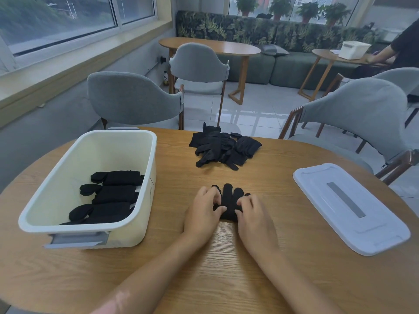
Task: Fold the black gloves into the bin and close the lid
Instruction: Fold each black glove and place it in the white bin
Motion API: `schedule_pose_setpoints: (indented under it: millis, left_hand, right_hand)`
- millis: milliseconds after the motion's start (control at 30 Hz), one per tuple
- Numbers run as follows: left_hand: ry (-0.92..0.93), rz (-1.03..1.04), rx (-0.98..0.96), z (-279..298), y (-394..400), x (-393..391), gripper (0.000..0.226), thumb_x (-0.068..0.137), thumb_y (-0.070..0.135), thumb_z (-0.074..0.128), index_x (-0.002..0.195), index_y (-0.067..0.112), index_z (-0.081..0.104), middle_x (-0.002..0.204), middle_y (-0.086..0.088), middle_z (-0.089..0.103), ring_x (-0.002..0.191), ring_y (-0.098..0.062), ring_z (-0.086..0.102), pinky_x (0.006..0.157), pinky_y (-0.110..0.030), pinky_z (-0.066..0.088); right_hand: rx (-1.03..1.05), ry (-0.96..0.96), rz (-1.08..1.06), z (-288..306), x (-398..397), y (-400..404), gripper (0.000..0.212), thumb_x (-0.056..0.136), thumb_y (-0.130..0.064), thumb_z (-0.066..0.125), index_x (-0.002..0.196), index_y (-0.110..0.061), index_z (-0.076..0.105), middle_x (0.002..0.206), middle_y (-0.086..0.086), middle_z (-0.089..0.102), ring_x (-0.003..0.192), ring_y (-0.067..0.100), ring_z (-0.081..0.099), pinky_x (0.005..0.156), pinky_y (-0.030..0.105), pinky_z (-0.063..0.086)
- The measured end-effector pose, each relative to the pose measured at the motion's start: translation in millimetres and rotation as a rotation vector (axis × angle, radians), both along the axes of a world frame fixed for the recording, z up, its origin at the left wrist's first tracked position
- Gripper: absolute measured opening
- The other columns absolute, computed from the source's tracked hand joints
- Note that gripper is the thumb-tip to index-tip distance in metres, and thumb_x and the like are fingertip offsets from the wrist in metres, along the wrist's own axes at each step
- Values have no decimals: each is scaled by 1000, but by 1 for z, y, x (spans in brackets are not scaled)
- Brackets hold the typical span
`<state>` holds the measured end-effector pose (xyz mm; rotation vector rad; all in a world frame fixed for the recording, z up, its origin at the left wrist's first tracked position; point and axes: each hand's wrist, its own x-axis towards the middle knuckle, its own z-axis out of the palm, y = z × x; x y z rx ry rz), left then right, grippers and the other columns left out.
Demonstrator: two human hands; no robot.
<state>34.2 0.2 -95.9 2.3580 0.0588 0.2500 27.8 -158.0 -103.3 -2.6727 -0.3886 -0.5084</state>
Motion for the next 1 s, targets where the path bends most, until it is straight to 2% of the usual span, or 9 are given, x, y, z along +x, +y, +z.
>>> schedule_pose_setpoints:
  millis: [100, 200, 367, 467, 600, 667, 767, 867, 1000]
  left_hand:
    - [-47, -39, 10, -5, -1, -2, 15, 89, 27, 74, 91, 34, 60, 100, 19, 52, 84, -1, 55, 71, -31, 54]
    - [-101, -74, 57, -10, 0, -3, 13, 93, 27, 69, 106, 32, 70, 105, 20, 57, 96, -1, 55, 81, -26, 52]
    - [-168, -126, 152, -18, 3, -4, 18, 98, 28, 63, 112, 25, 74, 105, 14, 63, 102, -6, 55, 86, -27, 51]
    - [-179, -169, 210, -14, 6, -4, 26, 99, 34, 59, 121, 25, 71, 112, 13, 63, 106, -7, 54, 91, -30, 49]
    - [-191, -308, 405, -12, 12, -15, 50, 95, 50, 57, 137, 24, 57, 130, 10, 57, 120, -12, 50, 100, -31, 43]
    - [-233, -346, 488, -16, 16, -22, 52, 93, 49, 59, 137, 22, 57, 130, 7, 59, 118, -15, 53, 98, -33, 45]
    - [-336, -394, 542, -24, 21, -29, 42, 90, 31, 62, 130, 17, 61, 119, 4, 64, 103, -17, 58, 90, -32, 48]
    - [-420, -425, 581, -28, 22, -35, 41, 85, 13, 56, 125, 12, 63, 112, 1, 67, 93, -19, 59, 83, -34, 49]
    - [-373, -403, 522, -25, 23, -40, 33, 87, 12, 57, 120, 16, 61, 109, 5, 67, 91, -16, 56, 77, -32, 50]
  right_hand:
    - [-171, -145, 150, -8, -6, -1, 23, 83, 5, 57, 97, -11, 64, 95, 3, 54, 80, 21, 50, 71, 32, 49]
    - [-251, -132, 184, -11, -9, -3, 33, 82, 4, 48, 107, -10, 65, 103, 4, 58, 88, 22, 52, 79, 33, 50]
    - [-288, -60, 165, -12, -7, -4, 45, 73, 8, 62, 116, -7, 63, 107, 6, 61, 91, 24, 57, 81, 34, 53]
    - [-308, -61, 161, -13, -7, -3, 41, 75, 6, 67, 114, -7, 64, 103, 6, 62, 88, 23, 57, 79, 34, 54]
    - [-190, -34, 131, -9, -11, -2, 33, 78, 1, 69, 110, -10, 66, 98, 1, 64, 85, 18, 59, 77, 30, 54]
    - [-126, -30, 123, -8, -16, -1, 33, 77, 3, 64, 107, -10, 67, 95, -1, 65, 83, 17, 60, 72, 28, 55]
    - [-49, 4, 114, -8, -24, -2, 36, 77, 7, 66, 108, -11, 68, 97, -2, 66, 86, 17, 62, 74, 26, 55]
    - [38, 54, 93, -9, -36, -5, 34, 84, 2, 66, 115, -14, 66, 106, -6, 65, 100, 11, 60, 87, 18, 48]
    - [93, 108, 133, -12, -48, -5, 44, 89, -2, 61, 130, -16, 58, 127, -10, 56, 122, 5, 49, 106, 15, 34]
